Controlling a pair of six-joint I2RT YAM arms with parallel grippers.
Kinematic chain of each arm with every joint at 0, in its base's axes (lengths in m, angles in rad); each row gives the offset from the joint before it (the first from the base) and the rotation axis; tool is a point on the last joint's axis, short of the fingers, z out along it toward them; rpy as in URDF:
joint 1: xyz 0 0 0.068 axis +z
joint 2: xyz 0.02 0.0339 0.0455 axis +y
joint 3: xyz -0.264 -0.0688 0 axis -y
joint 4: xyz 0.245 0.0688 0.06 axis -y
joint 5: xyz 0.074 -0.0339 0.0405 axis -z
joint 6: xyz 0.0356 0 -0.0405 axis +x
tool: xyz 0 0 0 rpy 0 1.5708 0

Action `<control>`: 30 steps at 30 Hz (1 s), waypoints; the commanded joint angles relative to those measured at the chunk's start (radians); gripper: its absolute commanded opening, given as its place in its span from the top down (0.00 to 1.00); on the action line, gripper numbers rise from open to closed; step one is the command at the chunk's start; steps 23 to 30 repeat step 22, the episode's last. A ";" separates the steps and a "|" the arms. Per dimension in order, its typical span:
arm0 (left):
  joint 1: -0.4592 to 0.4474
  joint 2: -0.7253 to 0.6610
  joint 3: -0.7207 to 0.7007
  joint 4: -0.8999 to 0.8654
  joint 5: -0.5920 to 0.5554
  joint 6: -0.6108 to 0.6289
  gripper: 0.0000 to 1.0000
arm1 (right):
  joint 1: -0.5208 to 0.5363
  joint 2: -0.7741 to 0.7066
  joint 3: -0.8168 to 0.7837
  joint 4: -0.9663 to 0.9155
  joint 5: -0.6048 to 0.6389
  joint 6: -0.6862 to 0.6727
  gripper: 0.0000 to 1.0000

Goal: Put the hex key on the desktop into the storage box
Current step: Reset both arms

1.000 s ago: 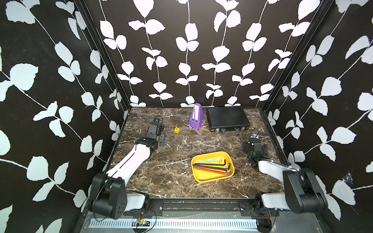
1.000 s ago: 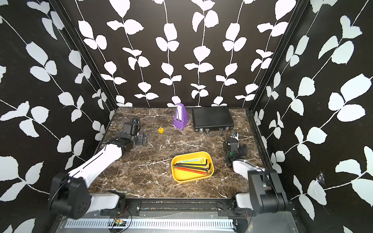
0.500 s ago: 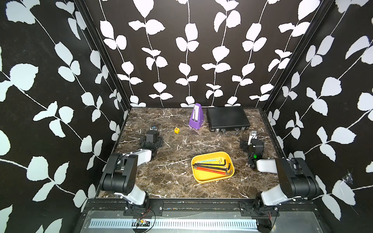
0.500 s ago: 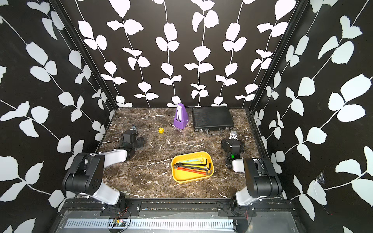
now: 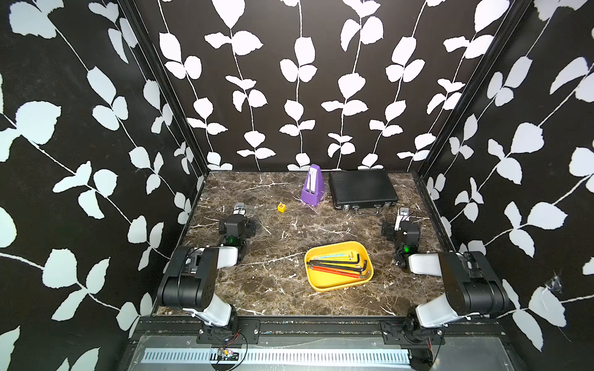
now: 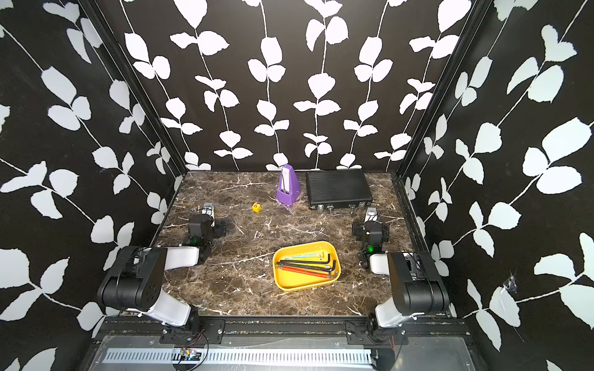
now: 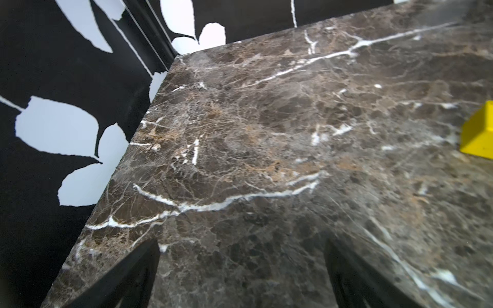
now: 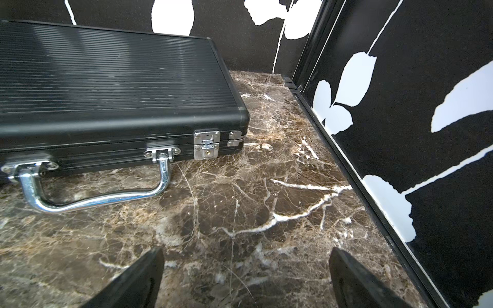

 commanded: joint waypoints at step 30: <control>0.037 -0.035 0.001 0.031 0.083 -0.035 0.01 | -0.002 0.000 -0.008 0.039 -0.002 0.000 0.01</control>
